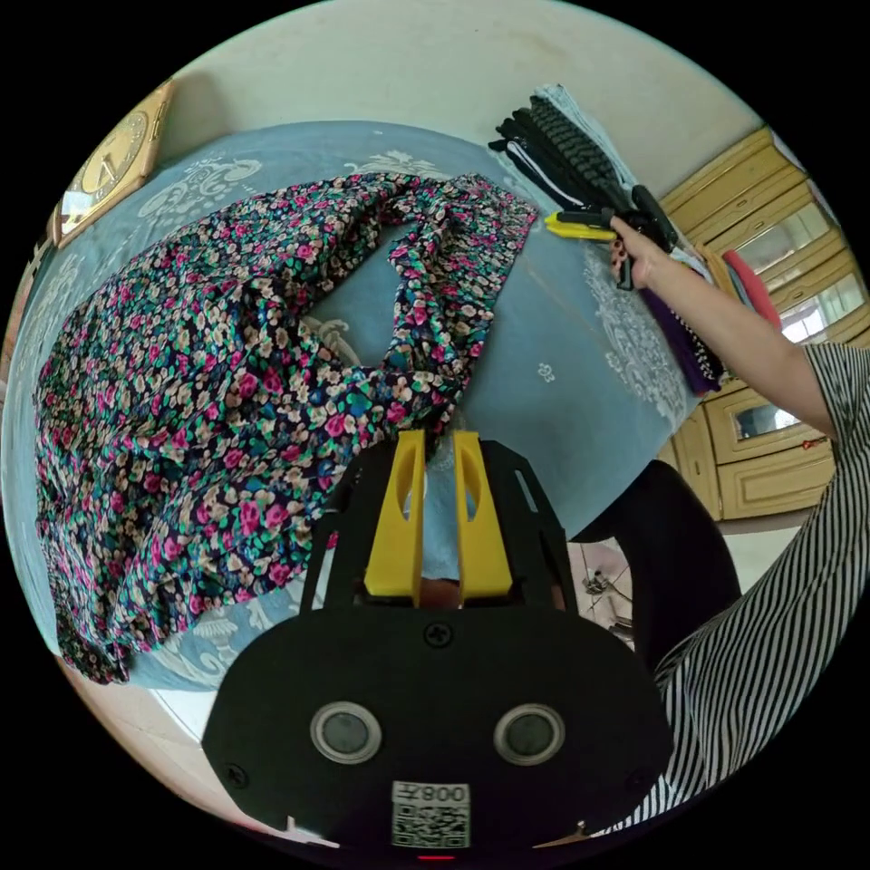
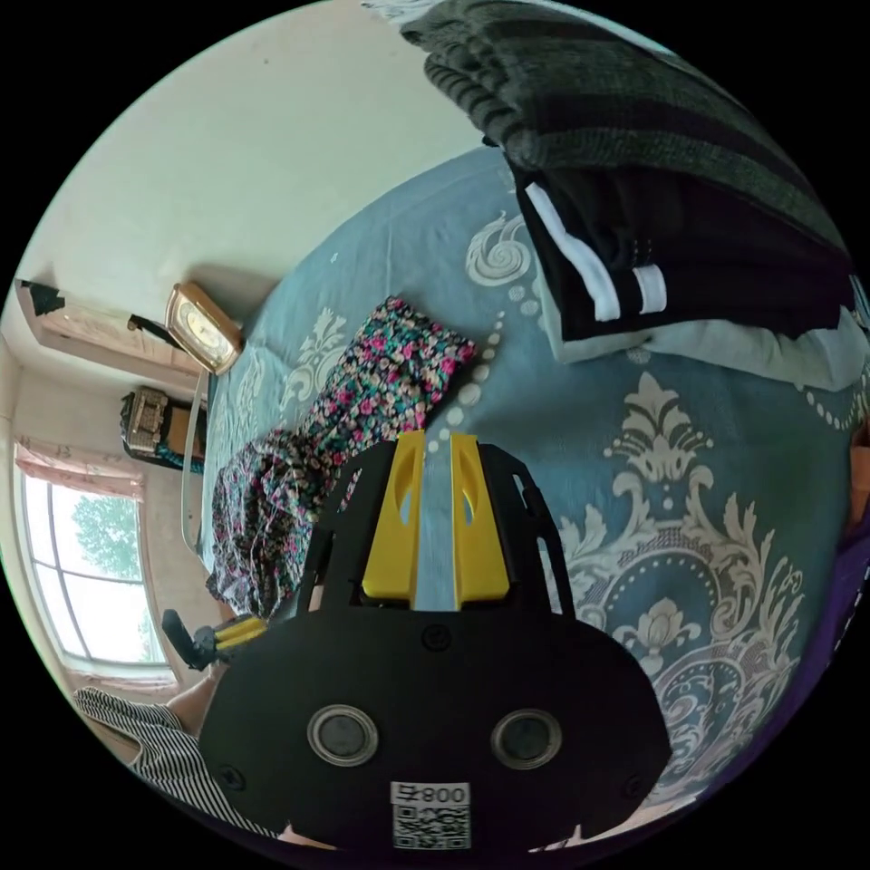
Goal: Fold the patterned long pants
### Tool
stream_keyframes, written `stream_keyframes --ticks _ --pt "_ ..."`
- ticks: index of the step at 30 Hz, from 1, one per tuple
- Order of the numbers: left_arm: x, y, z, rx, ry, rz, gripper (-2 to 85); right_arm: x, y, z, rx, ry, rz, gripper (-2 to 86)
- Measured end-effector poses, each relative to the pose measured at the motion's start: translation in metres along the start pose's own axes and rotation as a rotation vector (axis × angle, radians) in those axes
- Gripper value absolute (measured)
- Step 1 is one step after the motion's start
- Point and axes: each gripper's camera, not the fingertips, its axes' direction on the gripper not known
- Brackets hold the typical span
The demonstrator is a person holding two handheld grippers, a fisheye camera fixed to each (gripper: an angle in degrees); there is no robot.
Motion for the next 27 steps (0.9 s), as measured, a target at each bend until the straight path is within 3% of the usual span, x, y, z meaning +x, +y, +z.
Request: stream_keyframes --ticks 13,20,27 --pt "0.005 -0.042 0.017 0.045 0.050 -0.035 1.0 0.038 0.033 0.028 0.059 -0.047 0.032 1.4" --pt "0.012 -0.039 -0.041 0.251 0.187 -0.043 0.5 0.033 0.134 -0.069 0.146 -0.101 -0.023 0.5" --pt "0.019 -0.038 -0.070 0.220 0.235 0.031 0.6 0.064 0.245 -0.177 0.174 -0.043 0.082 0.5"
